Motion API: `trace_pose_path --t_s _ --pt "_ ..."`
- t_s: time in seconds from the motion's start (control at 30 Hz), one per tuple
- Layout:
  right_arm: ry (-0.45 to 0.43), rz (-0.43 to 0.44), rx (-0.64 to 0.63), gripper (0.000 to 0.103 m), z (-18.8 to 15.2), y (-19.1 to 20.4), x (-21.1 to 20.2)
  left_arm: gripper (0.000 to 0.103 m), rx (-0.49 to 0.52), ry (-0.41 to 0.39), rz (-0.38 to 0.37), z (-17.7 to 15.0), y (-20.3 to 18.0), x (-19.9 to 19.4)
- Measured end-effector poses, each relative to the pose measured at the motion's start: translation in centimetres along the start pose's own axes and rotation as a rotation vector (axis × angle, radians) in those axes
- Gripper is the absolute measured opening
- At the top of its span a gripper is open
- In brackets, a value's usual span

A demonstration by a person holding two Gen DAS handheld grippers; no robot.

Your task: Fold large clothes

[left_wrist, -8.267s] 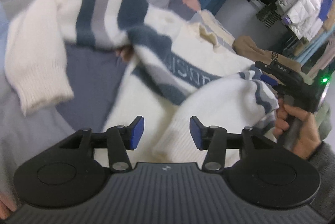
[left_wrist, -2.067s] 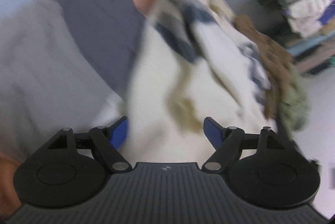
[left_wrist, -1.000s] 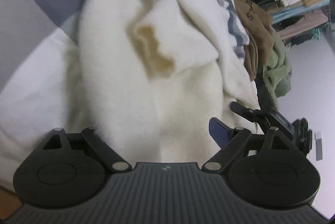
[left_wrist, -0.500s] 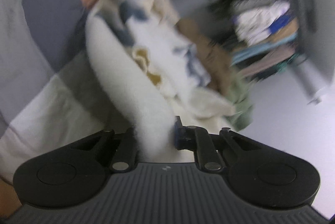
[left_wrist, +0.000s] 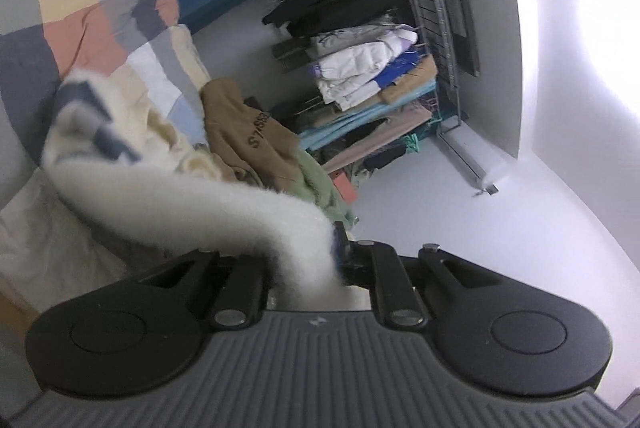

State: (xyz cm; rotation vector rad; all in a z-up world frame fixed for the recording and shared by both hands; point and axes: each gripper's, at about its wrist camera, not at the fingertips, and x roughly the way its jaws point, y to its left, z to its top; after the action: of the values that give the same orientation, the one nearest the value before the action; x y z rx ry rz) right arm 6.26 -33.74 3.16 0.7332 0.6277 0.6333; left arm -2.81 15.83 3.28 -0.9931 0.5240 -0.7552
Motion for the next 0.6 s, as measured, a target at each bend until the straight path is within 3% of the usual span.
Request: trace_pose_path --t_s 0.1,0.27,0.37,0.47,0.6 --pt "-0.020 -0.030 -0.004 0.019 -0.9 0.5 -1.4 0.014 0.035 -0.009 0.041 -1.1 -0.7 -0.6" --pt "-0.044 -0.086 0.056 0.021 -0.5 -1.2 0.2 0.014 0.008 -0.043 0.066 -0.3 1.0 0.5" --pt "-0.069 -0.095 0.082 0.022 1.5 -2.7 1.9 0.014 0.042 -0.083 0.097 2.2 1.9 3.2" --pt "-0.092 -0.104 0.072 0.022 4.1 -3.6 4.5 0.014 0.125 -0.124 0.183 5.4 2.1 6.4" --pt "-0.114 -0.133 0.063 0.022 7.6 -5.3 8.6 0.015 0.146 -0.153 0.265 9.7 4.1 10.7"
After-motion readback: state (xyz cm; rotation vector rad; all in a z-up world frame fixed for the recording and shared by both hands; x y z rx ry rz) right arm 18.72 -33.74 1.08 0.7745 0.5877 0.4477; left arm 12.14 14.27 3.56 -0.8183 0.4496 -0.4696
